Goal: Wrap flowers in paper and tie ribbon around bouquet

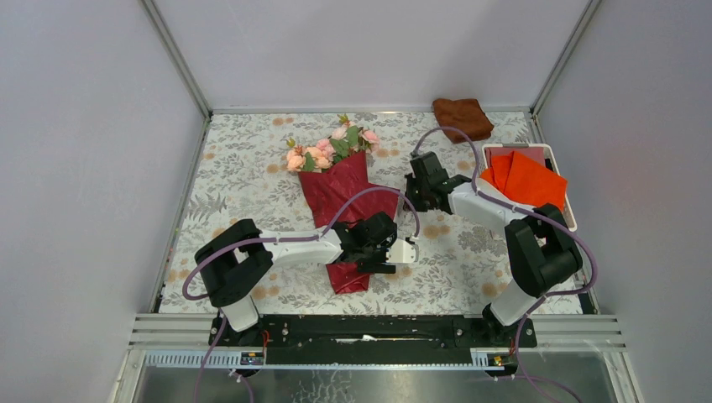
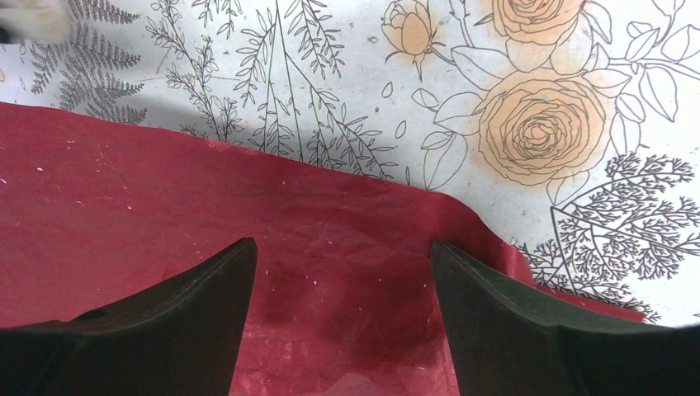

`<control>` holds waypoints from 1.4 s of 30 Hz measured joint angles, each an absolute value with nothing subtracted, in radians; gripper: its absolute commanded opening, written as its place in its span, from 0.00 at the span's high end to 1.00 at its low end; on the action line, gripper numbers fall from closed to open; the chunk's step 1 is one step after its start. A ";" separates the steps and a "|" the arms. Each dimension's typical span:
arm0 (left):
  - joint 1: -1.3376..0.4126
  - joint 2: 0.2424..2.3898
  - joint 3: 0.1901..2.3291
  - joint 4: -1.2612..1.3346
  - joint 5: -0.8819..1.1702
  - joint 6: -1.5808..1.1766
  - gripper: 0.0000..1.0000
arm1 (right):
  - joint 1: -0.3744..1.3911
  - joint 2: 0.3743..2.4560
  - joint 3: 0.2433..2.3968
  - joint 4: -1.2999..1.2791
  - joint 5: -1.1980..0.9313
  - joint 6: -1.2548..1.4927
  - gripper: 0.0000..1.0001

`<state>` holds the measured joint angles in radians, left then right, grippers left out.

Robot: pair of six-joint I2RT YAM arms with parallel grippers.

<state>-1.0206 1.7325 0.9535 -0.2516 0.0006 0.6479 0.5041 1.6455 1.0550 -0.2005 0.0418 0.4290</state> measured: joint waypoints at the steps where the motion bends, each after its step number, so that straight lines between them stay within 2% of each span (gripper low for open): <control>1: -1.021 1.732 0.953 -0.251 0.001 0.648 0.14 | 0.504 1.645 1.032 -0.214 0.014 0.440 0.95; 2: -1.021 1.732 0.953 -0.252 0.001 0.649 0.14 | 0.504 1.645 1.012 -0.228 -0.017 0.447 0.84; 5: -1.021 1.732 0.953 -0.252 0.001 0.651 0.14 | 0.504 1.645 0.960 -0.269 -0.129 0.461 0.36; 7: -1.021 1.732 0.953 -0.252 0.001 0.655 0.14 | 0.503 1.640 0.937 -0.313 -0.177 0.459 0.16; 8: -1.021 1.732 0.953 -0.251 0.001 0.657 0.14 | 0.501 1.632 0.930 -0.333 -0.186 0.454 0.09; 16: -1.021 1.734 0.952 -0.250 0.000 0.666 0.14 | 0.437 1.571 0.985 -0.294 -0.286 0.429 0.06; 21: -1.021 1.734 0.952 -0.250 0.000 0.669 0.14 | 0.438 1.768 1.199 -0.227 -0.372 0.392 0.01; 29: -1.021 1.735 0.952 -0.250 0.000 0.671 0.14 | 0.439 2.092 1.425 -0.206 -0.513 0.358 0.00; 31: -1.022 1.735 0.952 -0.250 0.000 0.673 0.14 | 0.443 2.110 1.435 -0.191 -0.557 0.355 0.05; 33: -1.022 1.735 0.952 -0.250 0.000 0.676 0.14 | 0.453 2.120 1.434 -0.166 -0.597 0.356 0.16; 36: -1.022 1.736 0.952 -0.250 0.000 0.680 0.14 | 0.471 2.133 1.405 -0.101 -0.661 0.377 0.51; 38: -1.022 1.735 0.952 -0.249 0.000 0.684 0.14 | 0.480 2.148 1.380 -0.071 -0.686 0.402 0.90; 39: -1.022 1.734 0.952 -0.250 0.000 0.686 0.14 | 0.483 2.155 1.371 -0.055 -0.699 0.412 0.98; 42: -1.017 1.723 0.964 -0.257 0.008 0.693 0.13 | 0.485 2.171 1.340 0.006 -0.704 0.467 1.00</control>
